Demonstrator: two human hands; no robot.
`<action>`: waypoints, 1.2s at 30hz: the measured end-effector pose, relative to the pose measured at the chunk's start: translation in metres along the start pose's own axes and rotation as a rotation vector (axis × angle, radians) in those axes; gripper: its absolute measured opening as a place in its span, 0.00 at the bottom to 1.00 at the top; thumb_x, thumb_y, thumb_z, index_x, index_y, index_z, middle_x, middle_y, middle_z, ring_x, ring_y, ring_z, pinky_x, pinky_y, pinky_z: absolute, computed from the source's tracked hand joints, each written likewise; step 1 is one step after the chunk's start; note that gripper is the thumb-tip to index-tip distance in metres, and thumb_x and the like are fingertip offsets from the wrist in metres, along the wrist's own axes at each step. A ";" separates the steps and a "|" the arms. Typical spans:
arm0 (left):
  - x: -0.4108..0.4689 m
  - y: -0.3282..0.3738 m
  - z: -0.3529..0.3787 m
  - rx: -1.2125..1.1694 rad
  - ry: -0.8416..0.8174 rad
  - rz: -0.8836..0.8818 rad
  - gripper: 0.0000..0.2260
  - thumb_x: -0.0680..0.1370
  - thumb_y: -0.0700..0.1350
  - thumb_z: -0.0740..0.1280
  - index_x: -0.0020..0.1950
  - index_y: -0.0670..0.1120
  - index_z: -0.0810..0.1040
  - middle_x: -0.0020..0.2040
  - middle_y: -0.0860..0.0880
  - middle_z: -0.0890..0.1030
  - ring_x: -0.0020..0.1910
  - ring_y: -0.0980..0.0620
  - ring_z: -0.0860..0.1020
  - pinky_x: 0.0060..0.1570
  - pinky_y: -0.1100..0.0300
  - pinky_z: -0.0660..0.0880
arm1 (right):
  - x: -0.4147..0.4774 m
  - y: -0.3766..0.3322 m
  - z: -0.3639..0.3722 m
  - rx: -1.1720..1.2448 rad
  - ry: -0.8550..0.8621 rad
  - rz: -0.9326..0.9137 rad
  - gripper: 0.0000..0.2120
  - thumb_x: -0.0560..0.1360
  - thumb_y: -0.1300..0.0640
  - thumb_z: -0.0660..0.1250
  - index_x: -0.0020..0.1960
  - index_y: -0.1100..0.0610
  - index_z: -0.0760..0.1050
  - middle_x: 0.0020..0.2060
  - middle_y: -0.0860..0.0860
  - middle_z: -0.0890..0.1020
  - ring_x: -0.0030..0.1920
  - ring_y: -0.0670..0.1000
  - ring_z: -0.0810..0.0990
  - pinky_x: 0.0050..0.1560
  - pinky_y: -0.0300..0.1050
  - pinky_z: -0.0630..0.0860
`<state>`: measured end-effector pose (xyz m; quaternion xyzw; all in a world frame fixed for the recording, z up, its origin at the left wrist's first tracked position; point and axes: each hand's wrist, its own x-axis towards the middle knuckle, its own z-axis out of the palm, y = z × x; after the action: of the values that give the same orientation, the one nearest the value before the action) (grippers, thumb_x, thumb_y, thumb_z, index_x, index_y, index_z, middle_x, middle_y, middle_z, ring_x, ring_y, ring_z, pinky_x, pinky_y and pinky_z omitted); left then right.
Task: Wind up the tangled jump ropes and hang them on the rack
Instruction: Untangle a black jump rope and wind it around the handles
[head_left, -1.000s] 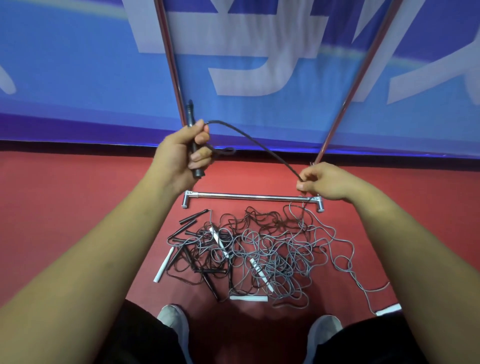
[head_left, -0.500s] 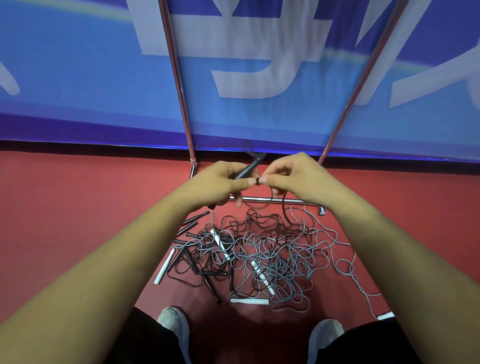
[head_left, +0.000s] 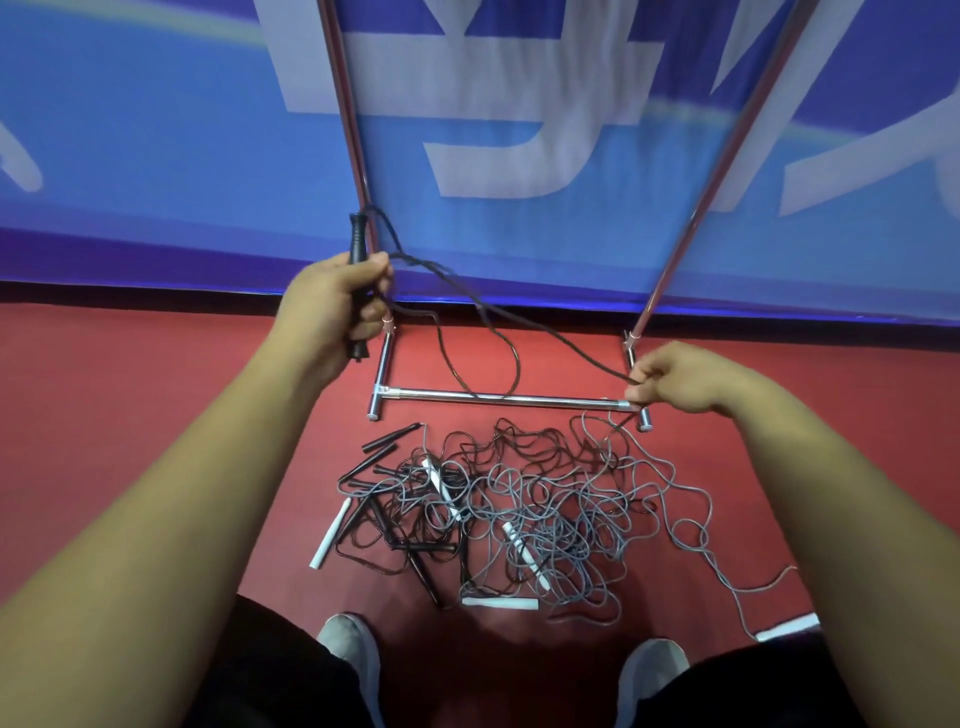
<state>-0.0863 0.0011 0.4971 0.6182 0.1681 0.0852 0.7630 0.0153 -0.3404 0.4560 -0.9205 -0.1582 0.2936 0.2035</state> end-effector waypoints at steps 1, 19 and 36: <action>0.002 -0.002 -0.003 0.169 0.075 0.026 0.09 0.82 0.40 0.63 0.41 0.45 0.75 0.31 0.51 0.74 0.23 0.57 0.64 0.22 0.65 0.57 | 0.000 0.001 0.000 0.074 0.040 -0.008 0.07 0.76 0.60 0.72 0.41 0.60 0.83 0.36 0.55 0.84 0.39 0.49 0.77 0.39 0.40 0.70; -0.020 -0.021 0.048 0.273 -0.404 0.016 0.11 0.81 0.41 0.65 0.38 0.45 0.73 0.30 0.44 0.68 0.22 0.55 0.61 0.23 0.66 0.56 | -0.008 -0.068 0.015 0.280 0.035 -0.423 0.05 0.77 0.56 0.71 0.42 0.55 0.81 0.32 0.51 0.81 0.34 0.47 0.76 0.42 0.46 0.74; -0.010 -0.019 0.031 0.452 -0.129 0.055 0.09 0.81 0.40 0.67 0.60 0.42 0.81 0.38 0.44 0.84 0.27 0.52 0.77 0.27 0.62 0.65 | -0.023 -0.079 0.013 0.287 0.018 -0.430 0.06 0.78 0.58 0.69 0.48 0.59 0.84 0.25 0.48 0.74 0.25 0.47 0.73 0.29 0.37 0.70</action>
<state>-0.0857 -0.0349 0.4860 0.7820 0.1169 0.0266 0.6117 -0.0241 -0.2777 0.4943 -0.8299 -0.3053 0.2548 0.3914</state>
